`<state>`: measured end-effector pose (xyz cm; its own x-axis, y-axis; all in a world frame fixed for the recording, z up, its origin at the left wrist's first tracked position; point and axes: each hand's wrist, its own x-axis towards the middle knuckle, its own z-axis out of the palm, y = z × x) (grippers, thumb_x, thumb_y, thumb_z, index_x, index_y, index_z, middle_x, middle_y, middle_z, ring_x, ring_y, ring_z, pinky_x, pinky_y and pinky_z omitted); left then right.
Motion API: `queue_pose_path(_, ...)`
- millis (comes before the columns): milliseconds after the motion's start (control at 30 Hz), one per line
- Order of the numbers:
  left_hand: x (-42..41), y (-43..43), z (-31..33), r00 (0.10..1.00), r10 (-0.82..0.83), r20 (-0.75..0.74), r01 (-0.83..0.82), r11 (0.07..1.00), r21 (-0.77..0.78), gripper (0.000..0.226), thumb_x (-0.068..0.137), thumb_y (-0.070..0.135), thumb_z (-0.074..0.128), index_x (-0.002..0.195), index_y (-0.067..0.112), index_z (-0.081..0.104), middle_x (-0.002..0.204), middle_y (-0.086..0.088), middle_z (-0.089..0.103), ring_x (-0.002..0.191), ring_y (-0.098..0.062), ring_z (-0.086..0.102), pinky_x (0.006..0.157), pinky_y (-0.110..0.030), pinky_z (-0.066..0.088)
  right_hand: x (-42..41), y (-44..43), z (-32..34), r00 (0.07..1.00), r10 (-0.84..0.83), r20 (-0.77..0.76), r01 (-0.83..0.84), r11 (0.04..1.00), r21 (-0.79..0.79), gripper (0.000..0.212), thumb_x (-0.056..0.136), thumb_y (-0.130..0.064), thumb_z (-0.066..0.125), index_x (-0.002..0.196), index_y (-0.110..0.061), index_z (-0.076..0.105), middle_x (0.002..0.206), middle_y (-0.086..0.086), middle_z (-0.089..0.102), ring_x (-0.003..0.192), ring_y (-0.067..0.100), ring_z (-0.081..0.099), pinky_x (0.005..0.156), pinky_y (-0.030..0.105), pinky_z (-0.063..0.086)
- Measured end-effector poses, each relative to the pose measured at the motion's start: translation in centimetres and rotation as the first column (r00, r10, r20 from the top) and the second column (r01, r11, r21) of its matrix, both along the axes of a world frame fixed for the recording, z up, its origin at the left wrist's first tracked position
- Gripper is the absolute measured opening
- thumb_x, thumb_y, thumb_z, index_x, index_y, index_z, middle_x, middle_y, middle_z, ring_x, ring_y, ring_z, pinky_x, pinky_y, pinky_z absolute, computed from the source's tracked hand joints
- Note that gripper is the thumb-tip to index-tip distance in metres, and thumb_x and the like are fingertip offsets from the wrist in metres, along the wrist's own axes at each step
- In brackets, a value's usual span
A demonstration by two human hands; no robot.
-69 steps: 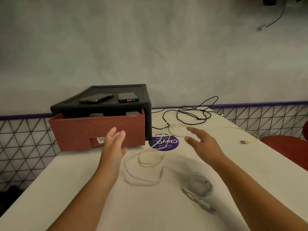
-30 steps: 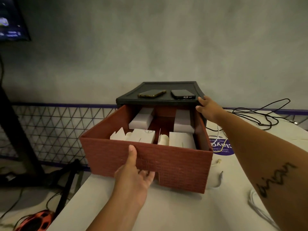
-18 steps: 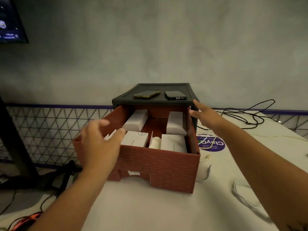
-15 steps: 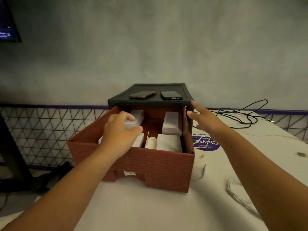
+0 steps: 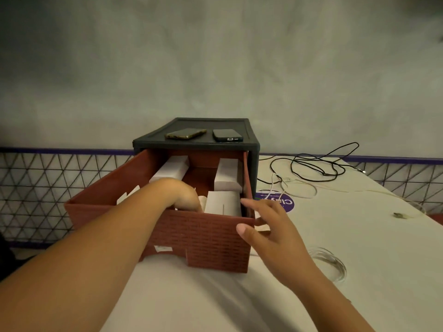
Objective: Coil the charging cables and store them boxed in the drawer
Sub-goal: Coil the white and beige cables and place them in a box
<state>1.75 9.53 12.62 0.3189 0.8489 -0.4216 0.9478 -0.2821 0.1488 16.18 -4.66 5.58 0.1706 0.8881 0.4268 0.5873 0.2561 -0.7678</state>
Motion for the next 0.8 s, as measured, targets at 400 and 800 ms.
queue_pose_path(400,-1.9,0.4,1.9,0.854,0.022,0.52,-0.31,0.825,0.473,0.058,0.084,0.001,0.056,0.139,0.015,0.044,0.137,-0.009,0.049,0.114,-0.027,0.053,0.088,-0.031,0.044,-0.6,1.9,1.5,0.912,-0.239,0.332,0.22,0.971,0.094,0.015,0.089,-0.031,0.058,0.085,-0.02,0.048,0.091,-0.007,0.047,0.079,0.017,0.048,0.065,0.028,0.035)
queue_pose_path(800,-7.1,-2.3,4.8,0.366,-0.218,0.905,-0.652,0.634,0.416,0.062,0.082,0.0,0.064,0.139,0.018,0.044,0.134,0.008,0.045,0.113,-0.012,0.047,0.099,-0.031,0.044,1.4,8.5,2.5,0.898,-0.317,0.306,0.328,0.944,0.016,0.012,0.089,-0.028,0.057,0.095,-0.017,0.055,0.091,-0.004,0.048,0.081,0.016,0.05,0.068,0.029,0.038)
